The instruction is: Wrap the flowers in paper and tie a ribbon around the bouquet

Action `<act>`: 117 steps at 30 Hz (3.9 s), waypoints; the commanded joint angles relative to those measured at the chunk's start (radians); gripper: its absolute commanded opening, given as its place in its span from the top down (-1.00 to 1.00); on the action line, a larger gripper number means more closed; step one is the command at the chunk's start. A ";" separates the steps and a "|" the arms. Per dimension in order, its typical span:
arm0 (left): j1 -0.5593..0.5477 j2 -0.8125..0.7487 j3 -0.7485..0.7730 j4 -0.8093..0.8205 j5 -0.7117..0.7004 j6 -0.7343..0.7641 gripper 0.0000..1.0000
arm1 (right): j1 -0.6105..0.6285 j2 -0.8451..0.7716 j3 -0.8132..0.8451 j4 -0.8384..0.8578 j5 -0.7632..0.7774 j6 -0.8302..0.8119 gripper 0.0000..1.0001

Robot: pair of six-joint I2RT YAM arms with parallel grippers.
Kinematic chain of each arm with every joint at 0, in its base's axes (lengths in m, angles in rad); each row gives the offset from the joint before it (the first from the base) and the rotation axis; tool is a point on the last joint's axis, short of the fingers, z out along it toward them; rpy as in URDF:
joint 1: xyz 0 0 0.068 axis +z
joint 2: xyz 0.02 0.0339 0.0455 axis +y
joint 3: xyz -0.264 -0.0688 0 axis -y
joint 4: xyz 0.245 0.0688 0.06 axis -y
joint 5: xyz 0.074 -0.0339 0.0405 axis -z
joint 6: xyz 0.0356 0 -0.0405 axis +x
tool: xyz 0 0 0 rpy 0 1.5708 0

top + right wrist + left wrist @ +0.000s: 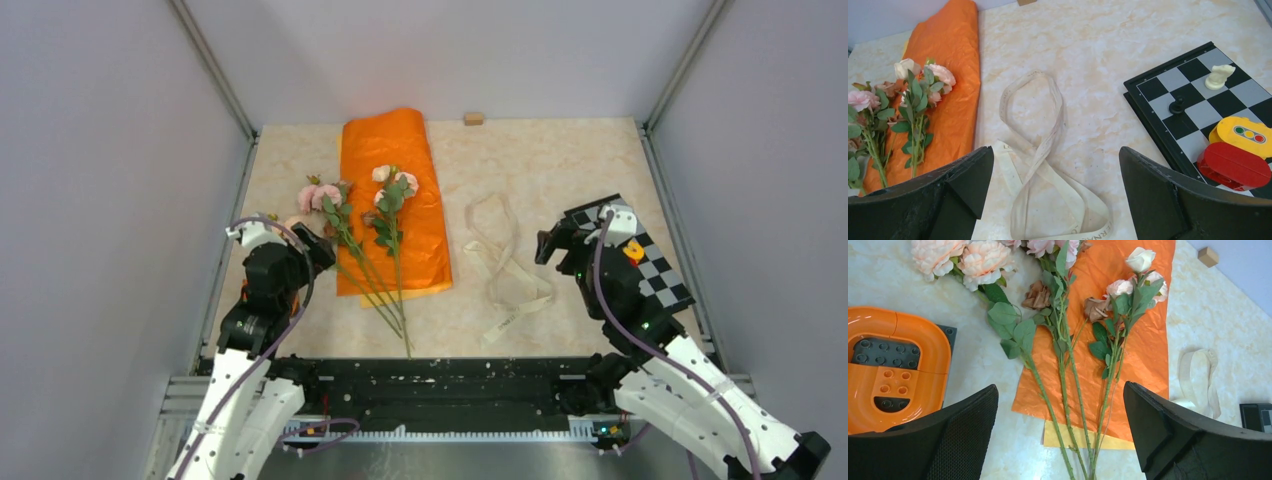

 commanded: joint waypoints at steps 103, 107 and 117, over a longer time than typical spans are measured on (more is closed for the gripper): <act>0.087 1.344 0.720 -0.042 -0.200 0.357 0.21 | 0.040 1.087 -0.001 0.738 -0.423 0.312 0.95; 0.091 1.320 0.740 -0.042 -0.172 0.406 -0.03 | 0.039 1.042 0.035 0.709 -0.430 0.231 0.75; 0.011 0.967 0.616 -0.028 0.112 0.329 -0.97 | 0.034 0.700 0.095 0.350 -0.256 0.106 -0.40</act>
